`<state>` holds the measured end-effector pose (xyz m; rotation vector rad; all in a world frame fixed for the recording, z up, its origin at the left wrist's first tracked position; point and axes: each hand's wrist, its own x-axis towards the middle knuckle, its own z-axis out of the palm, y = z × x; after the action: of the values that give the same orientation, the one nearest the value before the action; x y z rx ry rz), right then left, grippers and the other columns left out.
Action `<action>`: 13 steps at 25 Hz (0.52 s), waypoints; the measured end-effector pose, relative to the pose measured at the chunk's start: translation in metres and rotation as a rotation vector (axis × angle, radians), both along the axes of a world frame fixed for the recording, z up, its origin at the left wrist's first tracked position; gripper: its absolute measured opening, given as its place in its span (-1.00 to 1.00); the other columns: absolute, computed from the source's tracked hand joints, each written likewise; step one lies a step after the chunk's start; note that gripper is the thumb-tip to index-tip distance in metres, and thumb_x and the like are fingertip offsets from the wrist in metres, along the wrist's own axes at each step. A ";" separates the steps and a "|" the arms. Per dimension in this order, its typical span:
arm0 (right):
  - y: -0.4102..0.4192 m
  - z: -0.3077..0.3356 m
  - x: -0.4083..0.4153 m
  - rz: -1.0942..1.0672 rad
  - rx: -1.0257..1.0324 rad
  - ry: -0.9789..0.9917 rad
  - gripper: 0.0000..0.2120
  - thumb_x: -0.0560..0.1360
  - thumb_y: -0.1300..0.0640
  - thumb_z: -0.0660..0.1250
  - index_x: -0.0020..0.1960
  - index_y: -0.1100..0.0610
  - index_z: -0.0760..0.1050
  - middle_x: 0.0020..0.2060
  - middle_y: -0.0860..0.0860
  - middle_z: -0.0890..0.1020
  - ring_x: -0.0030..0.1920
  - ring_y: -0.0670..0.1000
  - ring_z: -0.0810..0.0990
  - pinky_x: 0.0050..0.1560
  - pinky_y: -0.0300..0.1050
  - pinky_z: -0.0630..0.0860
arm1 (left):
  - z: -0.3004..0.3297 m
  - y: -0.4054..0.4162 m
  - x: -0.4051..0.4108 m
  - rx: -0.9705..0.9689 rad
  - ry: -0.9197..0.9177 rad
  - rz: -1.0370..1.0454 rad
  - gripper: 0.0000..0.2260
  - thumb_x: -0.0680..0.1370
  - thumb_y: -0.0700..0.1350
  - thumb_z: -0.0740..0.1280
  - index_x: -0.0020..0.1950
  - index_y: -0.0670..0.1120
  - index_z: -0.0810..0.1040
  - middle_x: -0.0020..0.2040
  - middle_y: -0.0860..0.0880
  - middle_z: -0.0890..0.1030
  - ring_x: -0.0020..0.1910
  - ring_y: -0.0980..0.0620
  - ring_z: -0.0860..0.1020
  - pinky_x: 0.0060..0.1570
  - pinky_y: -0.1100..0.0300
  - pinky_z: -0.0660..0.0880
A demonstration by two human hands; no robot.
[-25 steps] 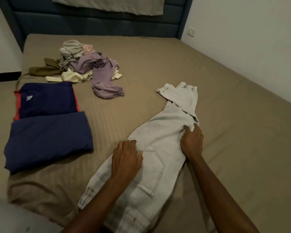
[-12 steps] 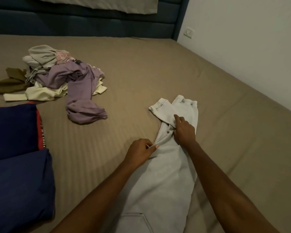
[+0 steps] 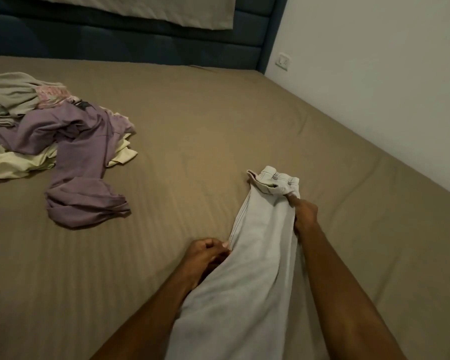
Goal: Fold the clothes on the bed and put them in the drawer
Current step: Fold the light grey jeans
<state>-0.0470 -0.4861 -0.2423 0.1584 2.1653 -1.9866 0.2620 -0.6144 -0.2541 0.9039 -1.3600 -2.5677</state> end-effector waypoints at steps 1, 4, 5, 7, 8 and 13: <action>-0.001 -0.007 -0.009 0.001 0.118 0.028 -0.64 0.22 -0.04 0.60 -0.25 0.20 0.57 -0.32 0.03 0.57 -0.25 0.03 0.50 -0.26 -0.05 0.45 | 0.000 -0.001 -0.003 -0.007 0.003 -0.005 -0.84 0.53 -0.19 0.50 -0.03 -0.26 0.61 -0.30 -0.13 0.63 -0.45 0.07 0.53 -0.43 0.26 0.46; -0.012 -0.006 -0.021 0.203 0.386 0.344 -0.73 0.26 -0.03 0.57 -0.13 0.08 0.65 -0.26 -0.10 0.65 -0.23 -0.09 0.60 -0.19 -0.15 0.49 | 0.007 -0.005 -0.015 -0.053 -0.039 -0.100 -0.65 0.34 -0.08 0.66 -0.01 -0.25 0.70 -0.15 -0.18 0.71 -0.29 -0.03 0.64 -0.27 0.18 0.56; -0.015 -0.004 -0.022 0.279 0.427 0.412 -0.79 0.30 0.01 0.57 -0.09 0.02 0.67 -0.22 -0.15 0.68 -0.19 -0.15 0.62 -0.16 -0.20 0.52 | 0.008 -0.006 -0.019 -0.091 -0.075 -0.143 -0.65 0.31 -0.09 0.68 -0.03 -0.24 0.72 -0.10 -0.22 0.72 -0.22 -0.09 0.67 -0.20 0.13 0.60; -0.014 -0.010 -0.032 0.285 0.416 0.450 -0.88 0.36 -0.03 0.49 -0.21 0.01 0.66 -0.27 -0.13 0.67 -0.20 -0.11 0.63 -0.17 -0.12 0.52 | 0.004 -0.008 -0.025 -0.137 -0.129 -0.157 -0.72 0.29 -0.20 0.68 -0.08 -0.26 0.73 -0.11 -0.24 0.72 -0.20 -0.11 0.68 -0.16 0.12 0.61; -0.013 -0.015 -0.042 0.223 0.388 0.400 -0.77 0.36 -0.09 0.44 -0.28 0.07 0.62 -0.32 -0.08 0.65 -0.23 -0.03 0.61 -0.20 -0.07 0.49 | 0.003 -0.008 -0.026 -0.130 -0.145 -0.134 -0.73 0.29 -0.26 0.67 -0.08 -0.28 0.72 -0.12 -0.25 0.72 -0.21 -0.10 0.68 -0.16 0.13 0.61; -0.027 -0.010 -0.066 -0.055 0.452 0.137 -0.45 0.25 -0.27 0.57 -0.12 0.20 0.59 -0.19 0.07 0.65 -0.20 0.13 0.63 -0.19 0.00 0.52 | -0.007 -0.013 -0.030 -0.082 -0.174 -0.071 -0.67 0.29 -0.29 0.64 -0.02 -0.38 0.69 -0.05 -0.32 0.71 -0.17 -0.17 0.67 -0.06 0.01 0.65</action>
<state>-0.1126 -0.5134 -0.2520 0.1522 2.6964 -1.5396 0.2316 -0.6274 -0.2611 1.1056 -1.5572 -2.5133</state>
